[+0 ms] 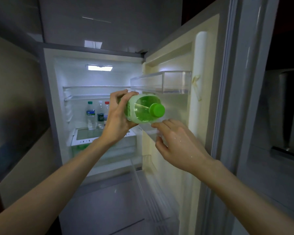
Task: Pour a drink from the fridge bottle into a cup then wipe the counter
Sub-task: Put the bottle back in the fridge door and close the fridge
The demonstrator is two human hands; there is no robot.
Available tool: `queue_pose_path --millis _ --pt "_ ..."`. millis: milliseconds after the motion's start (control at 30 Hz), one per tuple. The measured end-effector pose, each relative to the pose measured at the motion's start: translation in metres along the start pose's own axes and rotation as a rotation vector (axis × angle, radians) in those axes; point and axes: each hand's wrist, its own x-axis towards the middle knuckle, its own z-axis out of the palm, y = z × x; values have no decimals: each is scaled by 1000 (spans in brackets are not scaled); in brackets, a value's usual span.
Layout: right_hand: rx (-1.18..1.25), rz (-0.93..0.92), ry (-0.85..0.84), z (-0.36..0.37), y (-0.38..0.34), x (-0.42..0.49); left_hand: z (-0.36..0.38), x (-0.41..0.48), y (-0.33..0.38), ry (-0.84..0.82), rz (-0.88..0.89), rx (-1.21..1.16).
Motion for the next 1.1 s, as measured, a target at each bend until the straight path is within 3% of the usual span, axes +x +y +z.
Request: queue_pose_path --millis 233,467,667,1100 --pt "-31 21 23 4 4 -2 12 10 -6 -38 37 29" --pt "-56 24 20 7 5 -2 16 28 -10 -239 47 175" --pt "-52 9 7 6 5 -2 20 30 -16 -268 -70 210" --pt "-53 20 47 9 6 -3 23 32 -11 -299 34 202"
